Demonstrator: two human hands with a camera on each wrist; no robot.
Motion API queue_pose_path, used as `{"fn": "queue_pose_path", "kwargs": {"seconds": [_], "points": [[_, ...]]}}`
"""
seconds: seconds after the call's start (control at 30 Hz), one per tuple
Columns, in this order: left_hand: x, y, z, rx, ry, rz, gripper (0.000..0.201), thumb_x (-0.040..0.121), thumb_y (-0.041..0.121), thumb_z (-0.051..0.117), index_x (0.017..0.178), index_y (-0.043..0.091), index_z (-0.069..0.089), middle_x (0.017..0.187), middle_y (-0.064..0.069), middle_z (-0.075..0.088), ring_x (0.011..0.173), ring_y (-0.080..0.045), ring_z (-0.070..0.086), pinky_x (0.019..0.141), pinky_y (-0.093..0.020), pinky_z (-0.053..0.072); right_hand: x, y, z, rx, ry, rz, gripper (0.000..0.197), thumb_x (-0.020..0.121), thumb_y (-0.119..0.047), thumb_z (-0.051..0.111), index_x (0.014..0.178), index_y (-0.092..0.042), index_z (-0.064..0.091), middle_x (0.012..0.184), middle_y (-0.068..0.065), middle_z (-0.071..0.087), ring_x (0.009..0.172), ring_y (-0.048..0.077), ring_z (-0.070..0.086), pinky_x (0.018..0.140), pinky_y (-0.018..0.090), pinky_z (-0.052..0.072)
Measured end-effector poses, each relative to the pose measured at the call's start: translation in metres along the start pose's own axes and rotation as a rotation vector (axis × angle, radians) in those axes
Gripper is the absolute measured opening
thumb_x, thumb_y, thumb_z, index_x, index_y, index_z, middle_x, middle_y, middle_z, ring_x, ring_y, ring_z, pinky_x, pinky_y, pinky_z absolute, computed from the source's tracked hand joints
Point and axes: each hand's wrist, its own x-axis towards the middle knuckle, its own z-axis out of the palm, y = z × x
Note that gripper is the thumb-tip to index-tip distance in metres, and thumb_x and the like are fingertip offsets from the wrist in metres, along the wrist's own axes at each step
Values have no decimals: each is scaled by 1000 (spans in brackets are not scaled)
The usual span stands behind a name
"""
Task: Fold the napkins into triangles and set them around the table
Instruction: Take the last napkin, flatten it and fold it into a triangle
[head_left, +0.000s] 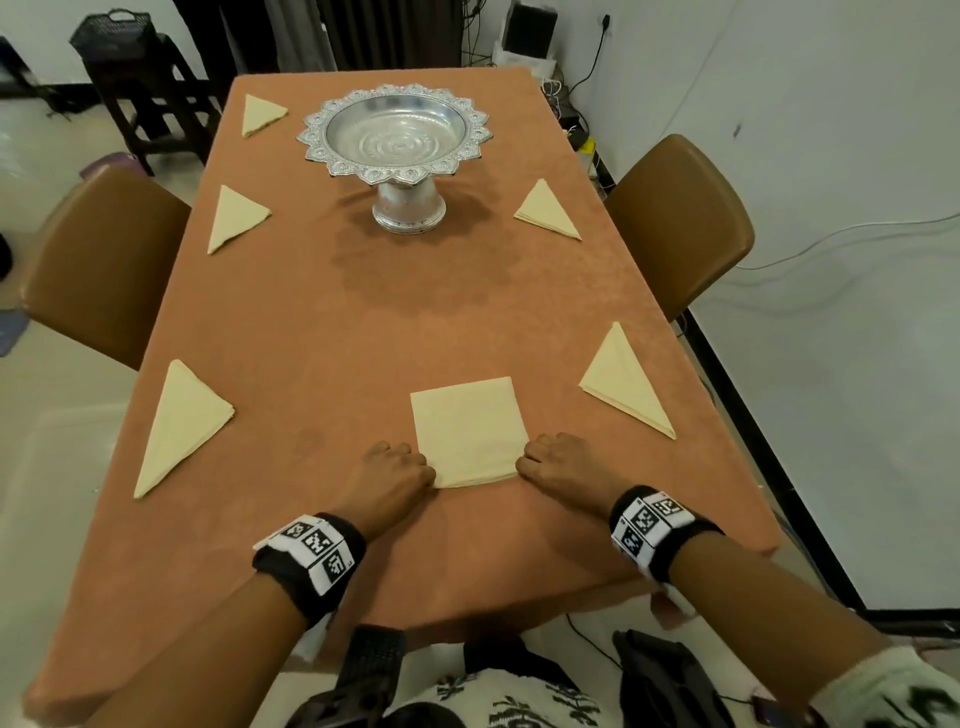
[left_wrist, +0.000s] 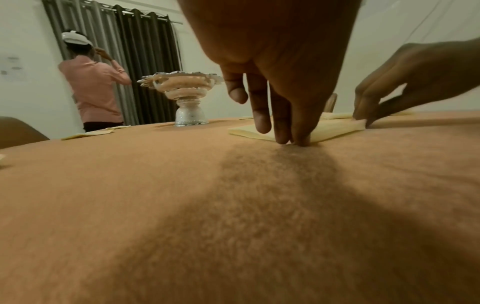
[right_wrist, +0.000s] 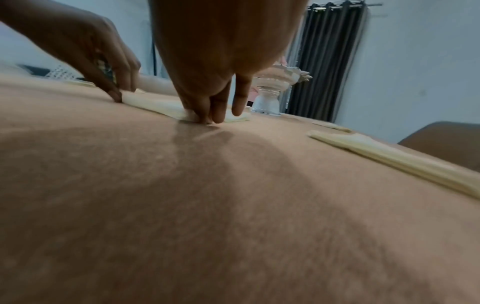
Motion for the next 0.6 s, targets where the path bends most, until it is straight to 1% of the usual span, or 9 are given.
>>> {"fn": "queue_pose_path", "kwargs": {"seconds": [0.07, 0.13, 0.23, 0.3, 0.37, 0.43, 0.5, 0.53, 0.6], "points": [[1, 0, -6, 29, 8, 36, 35, 45, 29, 90, 44, 23, 56, 46, 9, 53, 43, -14, 51, 47, -20, 29, 2, 3, -9, -61, 19, -77, 30, 51, -8, 85, 65, -16, 60, 59, -2, 53, 52, 16, 52, 41, 23, 35], [-3, 2, -15, 34, 37, 45, 33, 44, 26, 89, 45, 23, 56, 47, 9, 53, 43, -14, 51, 48, -20, 29, -3, -1, -18, -31, 47, -96, 32, 48, -9, 87, 64, -17, 61, 60, -2, 55, 53, 16, 54, 39, 22, 35], [-23, 14, -23, 4, 114, 42, 27, 50, 27, 86, 50, 23, 60, 50, 8, 55, 46, -15, 53, 51, -22, 30, -27, -18, -24, 70, 105, -69, 29, 53, -11, 87, 70, -19, 65, 64, -4, 59, 57, 15, 57, 39, 21, 36], [-44, 27, -22, -53, 178, 40, 23, 56, 29, 84, 55, 24, 62, 53, 9, 56, 46, -14, 51, 54, -24, 27, -50, -34, -20, 140, 150, -23, 28, 58, -11, 85, 77, -20, 66, 70, -5, 61, 62, 14, 58, 43, 22, 40], [-68, 45, -19, -113, 223, 43, 19, 64, 32, 80, 58, 25, 64, 55, 10, 56, 48, -13, 50, 56, -24, 25, -74, -52, -10, 191, 183, 24, 30, 59, -10, 84, 81, -21, 67, 75, -5, 63, 66, 14, 58, 48, 23, 42], [-89, 61, -10, -149, 246, 29, 18, 76, 35, 66, 61, 26, 63, 58, 11, 56, 51, -12, 50, 57, -25, 27, -94, -70, 0, 216, 190, 37, 31, 59, -8, 82, 83, -22, 67, 77, -4, 63, 68, 14, 58, 51, 24, 43], [-102, 75, 1, -178, 240, -8, 30, 82, 39, 45, 62, 27, 64, 60, 12, 57, 55, -11, 50, 57, -26, 31, -108, -83, 8, 208, 198, 38, 31, 59, -7, 80, 83, -21, 67, 77, -4, 63, 69, 15, 57, 52, 25, 42], [-107, 81, 5, -185, 229, -28, 34, 83, 40, 40, 64, 27, 65, 62, 13, 58, 56, -11, 51, 58, -26, 33, -112, -87, 11, 205, 200, 46, 31, 59, -6, 80, 83, -21, 67, 77, -4, 63, 69, 15, 57, 52, 25, 41], [-111, 89, 11, -194, 215, -49, 38, 84, 42, 37, 68, 28, 68, 65, 13, 61, 59, -11, 53, 58, -27, 35, -116, -92, 15, 200, 205, 82, 31, 58, -6, 80, 82, -21, 67, 77, -5, 63, 70, 15, 57, 54, 25, 40]]}}
